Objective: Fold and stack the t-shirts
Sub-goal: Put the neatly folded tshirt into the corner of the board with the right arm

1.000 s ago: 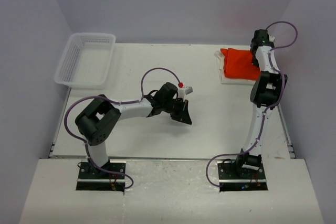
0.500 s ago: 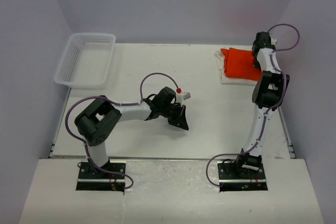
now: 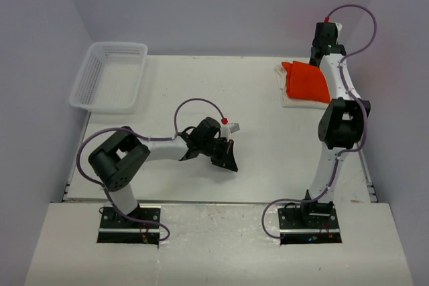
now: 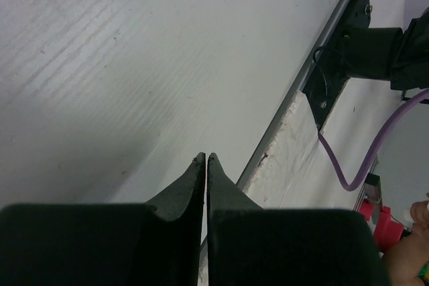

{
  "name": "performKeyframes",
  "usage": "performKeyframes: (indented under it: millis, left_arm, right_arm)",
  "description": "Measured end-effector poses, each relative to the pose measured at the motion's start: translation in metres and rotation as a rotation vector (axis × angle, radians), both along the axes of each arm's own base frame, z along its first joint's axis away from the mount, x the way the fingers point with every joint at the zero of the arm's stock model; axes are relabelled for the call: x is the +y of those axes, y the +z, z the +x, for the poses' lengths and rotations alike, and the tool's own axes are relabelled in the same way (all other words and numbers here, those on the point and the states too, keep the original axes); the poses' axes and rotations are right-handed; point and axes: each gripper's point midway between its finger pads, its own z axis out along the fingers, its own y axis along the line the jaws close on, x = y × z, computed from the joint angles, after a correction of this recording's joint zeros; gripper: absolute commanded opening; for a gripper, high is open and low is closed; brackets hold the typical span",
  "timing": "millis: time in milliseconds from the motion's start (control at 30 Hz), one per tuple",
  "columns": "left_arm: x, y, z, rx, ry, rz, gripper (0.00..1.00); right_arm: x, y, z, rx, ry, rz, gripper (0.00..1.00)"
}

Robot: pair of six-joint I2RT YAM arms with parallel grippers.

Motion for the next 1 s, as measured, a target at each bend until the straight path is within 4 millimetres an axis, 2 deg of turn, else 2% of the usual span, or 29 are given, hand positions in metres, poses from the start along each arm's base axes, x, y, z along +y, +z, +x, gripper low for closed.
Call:
performKeyframes:
  millis: [33,67,133,167,233,267,333,367,400,467,567,667,833,1000]
  left_arm:
    - [0.002,0.002,-0.002,-0.005,0.004,0.0,0.02]
    - [0.004,0.004,-0.002,-0.017,0.014,0.001,0.02]
    - [0.007,0.012,0.001,-0.056,0.038,-0.001,0.02]
    - [0.008,0.017,0.003,-0.078,0.051,-0.002,0.02]
    - [0.011,0.028,0.01,-0.14,0.093,-0.001,0.04]
    - [0.014,0.032,0.014,-0.167,0.117,0.005,0.08]
    - [0.025,0.043,0.021,-0.237,0.18,0.03,0.18]
    - [0.031,0.047,0.026,-0.276,0.217,0.053,0.24]
    - [0.04,0.052,0.031,-0.314,0.261,0.08,0.4]
    - [0.059,0.061,0.042,-0.387,0.353,0.142,0.55]
    - [0.087,0.072,0.056,-0.466,0.477,0.216,0.68]
    - [0.115,0.076,0.064,-0.523,0.575,0.294,0.73]
    - [0.143,0.069,0.068,-0.554,0.653,0.398,0.8]
    - [0.16,0.061,0.069,-0.568,0.701,0.464,0.87]
  right_arm:
    - [0.008,0.005,-0.003,-0.008,0.021,0.017,0.41]
    - [0.015,0.011,-0.005,-0.018,0.044,0.036,0.53]
    - [0.027,0.018,-0.01,-0.036,0.08,0.077,0.63]
    - [0.033,0.021,-0.013,-0.043,0.1,0.1,0.72]
    - [0.046,0.026,-0.019,-0.059,0.138,0.15,0.8]
    - [0.053,0.027,-0.023,-0.065,0.158,0.176,0.9]
    - [0.066,0.027,-0.033,-0.072,0.192,0.226,0.99]
    - [0.072,0.026,-0.039,-0.07,0.206,0.244,0.99]
    - [0.08,0.025,-0.044,-0.074,0.227,0.264,0.99]
    - [0.095,0.021,-0.058,-0.074,0.261,0.301,0.99]
    - [0.12,0.021,-0.077,-0.078,0.313,0.345,0.99]
    - [0.149,0.024,-0.098,-0.101,0.376,0.376,0.99]
    - [0.194,0.032,-0.139,-0.143,0.494,0.418,0.99]
    - [0.215,0.022,-0.181,-0.164,0.572,0.448,0.99]
